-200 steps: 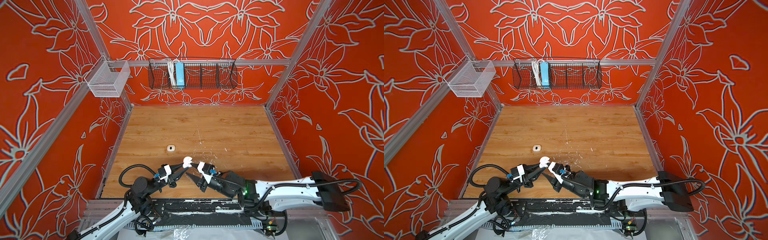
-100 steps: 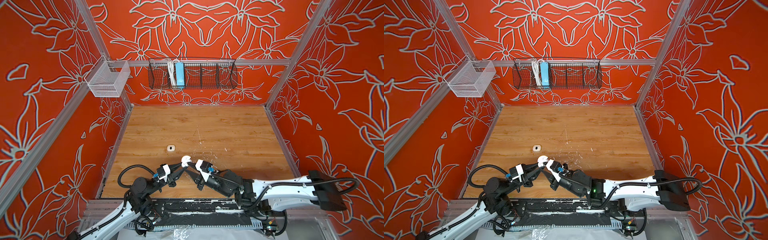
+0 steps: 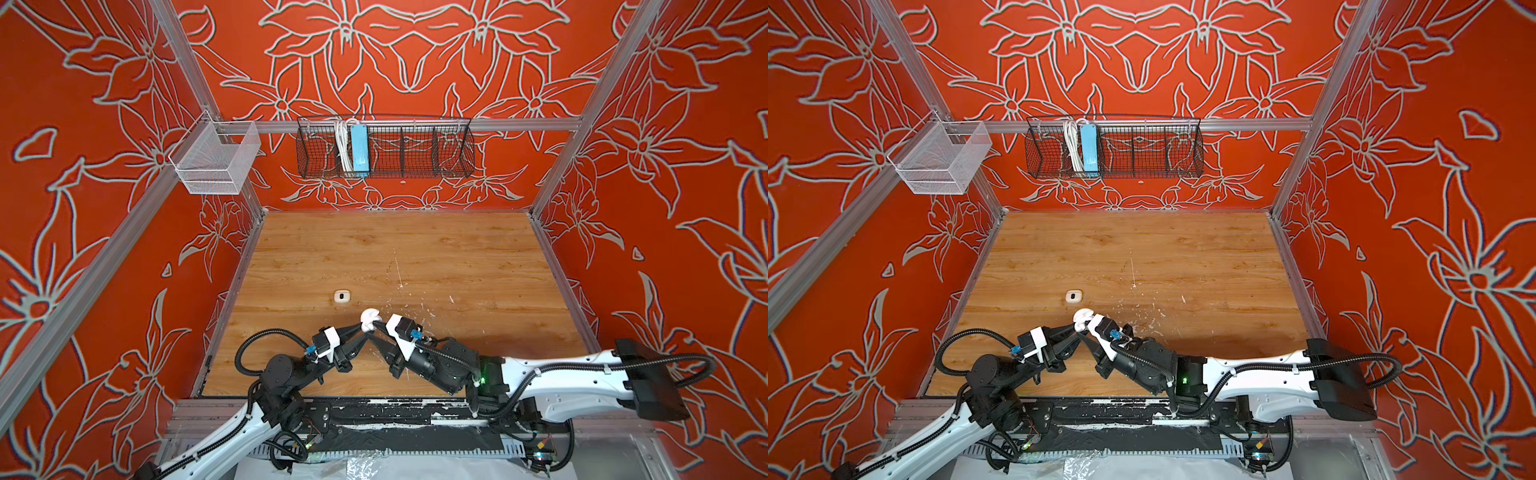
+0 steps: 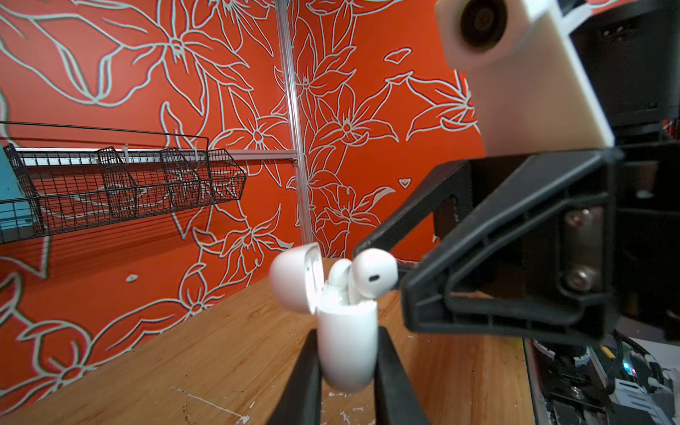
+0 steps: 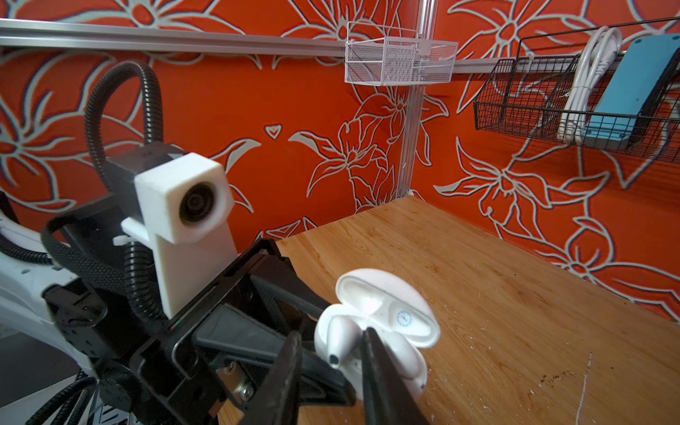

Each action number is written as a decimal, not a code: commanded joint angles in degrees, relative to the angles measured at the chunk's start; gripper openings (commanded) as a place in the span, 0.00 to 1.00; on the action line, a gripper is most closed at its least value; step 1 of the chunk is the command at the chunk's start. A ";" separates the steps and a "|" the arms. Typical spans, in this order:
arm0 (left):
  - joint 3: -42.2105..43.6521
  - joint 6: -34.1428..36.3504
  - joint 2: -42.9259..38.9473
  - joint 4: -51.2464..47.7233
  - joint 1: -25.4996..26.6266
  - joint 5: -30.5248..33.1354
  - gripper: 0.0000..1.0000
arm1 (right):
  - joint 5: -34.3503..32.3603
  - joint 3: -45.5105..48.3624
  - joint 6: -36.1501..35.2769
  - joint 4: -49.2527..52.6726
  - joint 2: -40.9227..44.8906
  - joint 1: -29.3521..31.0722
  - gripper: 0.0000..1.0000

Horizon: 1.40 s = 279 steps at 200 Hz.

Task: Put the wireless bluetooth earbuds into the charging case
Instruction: 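Press the earbud down into the case with the right gripper, then push the earbud deeper into its slot with the right gripper fingertips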

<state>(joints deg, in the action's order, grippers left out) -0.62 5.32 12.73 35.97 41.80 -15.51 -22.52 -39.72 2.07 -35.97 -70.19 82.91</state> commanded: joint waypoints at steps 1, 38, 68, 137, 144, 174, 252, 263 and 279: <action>-0.96 0.83 -0.69 0.70 0.39 -2.53 0.00 | -1.59 -1.75 1.92 3.24 -0.23 0.55 0.32; -0.87 0.57 -2.07 -1.23 0.39 0.70 0.00 | -1.56 -1.38 2.24 4.74 2.37 1.33 0.38; -0.57 0.39 -3.45 -2.28 0.39 2.76 0.00 | -1.13 -1.04 2.18 6.66 5.15 1.64 0.39; -1.13 0.92 -2.20 -1.90 0.39 0.97 0.00 | -6.92 2.40 -0.47 15.17 15.94 1.68 0.36; -1.18 1.01 -1.95 -1.61 0.39 0.54 0.00 | -7.30 2.72 -0.63 15.87 16.69 1.65 0.34; -1.22 1.18 -1.31 -0.75 0.39 -1.10 0.00 | -4.34 2.64 -1.89 17.97 16.41 1.72 0.25; -1.27 1.30 -1.22 -0.72 0.39 -1.52 0.00 | -5.78 -1.41 -2.56 17.40 8.41 1.64 0.09; -1.22 1.27 -1.09 -0.64 0.39 -1.54 0.00 | -5.78 -1.45 -2.65 17.03 8.31 1.65 0.09; -1.29 1.27 -0.95 -0.58 0.39 -1.67 0.00 | -6.10 -1.67 -2.93 16.90 8.30 1.70 0.09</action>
<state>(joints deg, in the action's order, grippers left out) -0.62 6.17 11.55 33.15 41.91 -16.40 -27.68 -39.05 0.38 -17.80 -61.87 84.27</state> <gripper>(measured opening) 0.208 0.088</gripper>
